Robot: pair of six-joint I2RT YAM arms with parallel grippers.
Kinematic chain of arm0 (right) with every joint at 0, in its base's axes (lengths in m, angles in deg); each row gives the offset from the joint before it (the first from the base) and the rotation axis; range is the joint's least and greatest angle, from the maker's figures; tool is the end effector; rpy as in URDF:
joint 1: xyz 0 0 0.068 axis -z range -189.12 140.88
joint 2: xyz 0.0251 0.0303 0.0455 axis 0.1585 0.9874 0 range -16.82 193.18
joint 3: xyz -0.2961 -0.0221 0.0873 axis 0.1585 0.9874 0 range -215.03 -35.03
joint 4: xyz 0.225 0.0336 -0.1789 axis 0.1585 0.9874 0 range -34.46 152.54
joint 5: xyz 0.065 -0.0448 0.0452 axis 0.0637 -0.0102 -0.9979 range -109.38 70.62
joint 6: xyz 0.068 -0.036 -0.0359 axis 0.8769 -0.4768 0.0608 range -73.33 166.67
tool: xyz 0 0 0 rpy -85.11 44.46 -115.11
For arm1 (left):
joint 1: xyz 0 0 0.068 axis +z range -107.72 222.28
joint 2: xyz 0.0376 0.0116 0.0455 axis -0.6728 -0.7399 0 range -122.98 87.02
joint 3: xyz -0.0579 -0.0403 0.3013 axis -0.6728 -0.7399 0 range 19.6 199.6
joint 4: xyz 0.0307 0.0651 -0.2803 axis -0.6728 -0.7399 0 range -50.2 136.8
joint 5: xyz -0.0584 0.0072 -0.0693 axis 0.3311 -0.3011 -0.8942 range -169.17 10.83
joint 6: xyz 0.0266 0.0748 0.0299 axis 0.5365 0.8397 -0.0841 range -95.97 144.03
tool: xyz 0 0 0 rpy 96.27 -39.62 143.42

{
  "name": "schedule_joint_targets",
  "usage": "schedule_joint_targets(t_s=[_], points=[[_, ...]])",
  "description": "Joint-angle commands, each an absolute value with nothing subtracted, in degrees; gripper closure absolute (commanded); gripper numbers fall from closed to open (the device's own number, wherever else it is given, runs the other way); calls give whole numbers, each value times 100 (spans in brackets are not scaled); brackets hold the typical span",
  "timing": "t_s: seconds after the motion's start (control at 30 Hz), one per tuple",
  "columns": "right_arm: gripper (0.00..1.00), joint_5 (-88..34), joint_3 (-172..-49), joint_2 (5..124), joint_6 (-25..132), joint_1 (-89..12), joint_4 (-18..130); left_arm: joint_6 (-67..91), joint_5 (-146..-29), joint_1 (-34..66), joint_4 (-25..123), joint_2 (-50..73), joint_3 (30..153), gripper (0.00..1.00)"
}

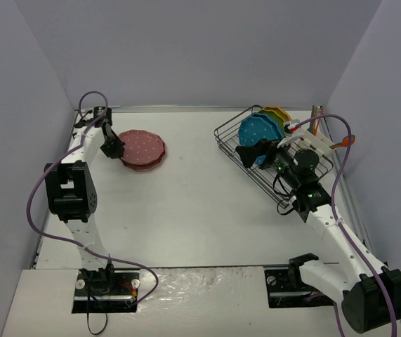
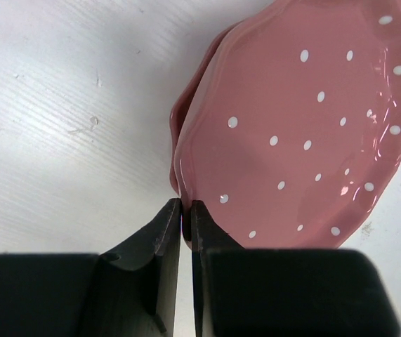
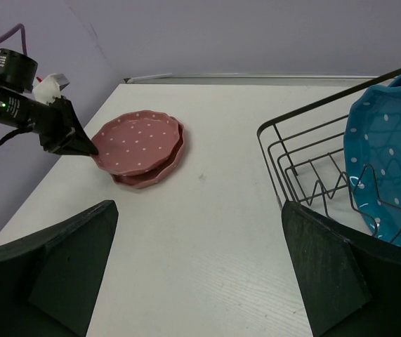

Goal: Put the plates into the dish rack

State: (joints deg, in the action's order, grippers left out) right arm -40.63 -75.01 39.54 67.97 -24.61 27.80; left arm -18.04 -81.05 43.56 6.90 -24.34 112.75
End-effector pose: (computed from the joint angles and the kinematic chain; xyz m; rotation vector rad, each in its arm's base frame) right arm 0.2568 0.0993 0.3731 -0.2485 1.4100 0.7862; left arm 0.4879 0.0084 0.2396 -0.9544 2.4344 -0.3007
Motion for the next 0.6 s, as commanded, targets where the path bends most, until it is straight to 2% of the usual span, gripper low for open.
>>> schedule_joint_targets(t_s=[0.0,0.2,0.43,0.57], points=[[0,-4041,-7728,3832,6710,-2522,2402,-1748,-8000,4545,795,-1576,11206,100],[0,-4082,-7663,3894,6776,-2586,2269,-1765,-8263,4757,1324,-1269,10396,100],[0,-4043,-7629,3904,6763,-2656,2276,-1767,-8743,4891,1813,-1458,9999,100],[0,-3982,-7625,3897,6684,-2661,2365,-1826,-8793,4974,2067,-1453,9773,93]])
